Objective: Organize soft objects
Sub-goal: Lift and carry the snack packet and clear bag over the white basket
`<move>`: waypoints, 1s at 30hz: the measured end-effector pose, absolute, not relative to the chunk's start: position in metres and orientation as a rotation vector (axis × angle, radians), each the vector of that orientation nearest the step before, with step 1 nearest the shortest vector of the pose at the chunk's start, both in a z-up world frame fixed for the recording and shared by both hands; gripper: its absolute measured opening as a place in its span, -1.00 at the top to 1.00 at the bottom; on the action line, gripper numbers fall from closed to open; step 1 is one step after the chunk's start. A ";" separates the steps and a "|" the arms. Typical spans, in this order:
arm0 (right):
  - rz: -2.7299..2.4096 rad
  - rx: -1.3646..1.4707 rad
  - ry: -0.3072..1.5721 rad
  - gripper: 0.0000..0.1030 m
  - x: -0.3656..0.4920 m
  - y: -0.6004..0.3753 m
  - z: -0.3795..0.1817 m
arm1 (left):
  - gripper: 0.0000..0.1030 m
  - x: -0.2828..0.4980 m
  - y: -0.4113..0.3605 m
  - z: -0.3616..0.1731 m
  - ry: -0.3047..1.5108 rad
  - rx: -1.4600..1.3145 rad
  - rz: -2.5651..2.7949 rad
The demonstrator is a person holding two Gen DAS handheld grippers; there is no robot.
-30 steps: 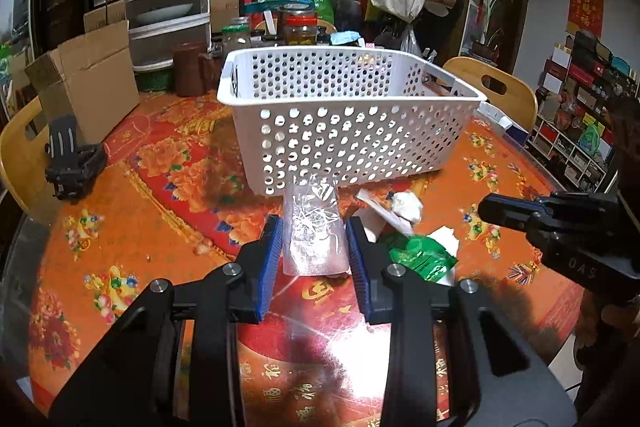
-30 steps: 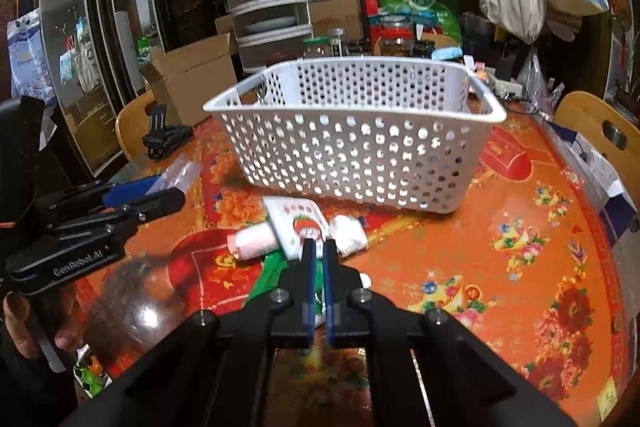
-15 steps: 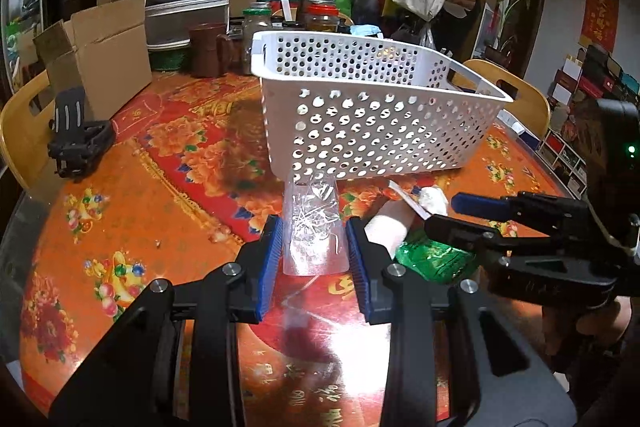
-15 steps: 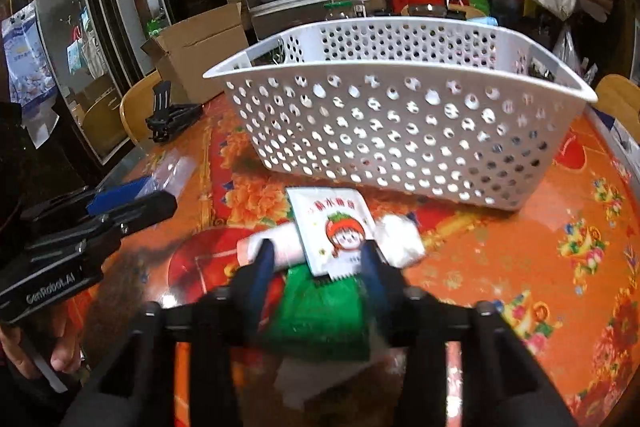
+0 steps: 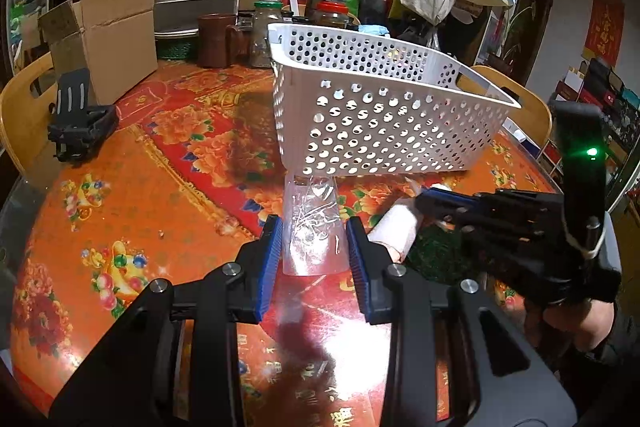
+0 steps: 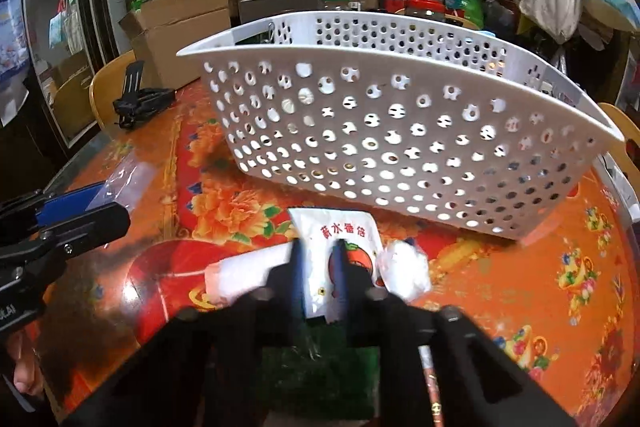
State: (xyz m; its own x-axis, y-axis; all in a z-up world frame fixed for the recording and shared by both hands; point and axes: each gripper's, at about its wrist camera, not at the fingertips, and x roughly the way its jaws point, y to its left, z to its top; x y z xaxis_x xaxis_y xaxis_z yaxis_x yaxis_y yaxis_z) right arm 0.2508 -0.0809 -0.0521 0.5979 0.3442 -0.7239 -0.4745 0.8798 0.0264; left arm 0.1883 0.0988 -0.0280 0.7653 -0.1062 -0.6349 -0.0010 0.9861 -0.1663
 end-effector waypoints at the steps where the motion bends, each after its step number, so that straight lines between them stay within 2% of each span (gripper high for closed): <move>1: 0.474 -0.170 0.794 0.92 0.250 -0.083 -0.050 | 0.41 0.188 0.100 -0.028 0.697 -0.164 -0.056; 20: 0.488 -0.011 0.695 1.00 0.218 -0.148 -0.007 | 0.41 0.179 0.083 -0.017 0.674 -0.137 -0.069; 30: 0.494 0.029 0.595 1.00 0.199 -0.172 0.038 | 0.41 0.179 0.069 0.013 0.624 -0.110 -0.085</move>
State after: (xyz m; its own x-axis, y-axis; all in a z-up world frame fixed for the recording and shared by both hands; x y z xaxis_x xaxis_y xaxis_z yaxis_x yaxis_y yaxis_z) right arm 0.1994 -0.1724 0.0378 0.7153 0.4544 -0.5309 -0.4380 0.8835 0.1661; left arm 0.1791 0.0691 0.0126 0.8083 -0.1120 -0.5780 0.0458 0.9907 -0.1279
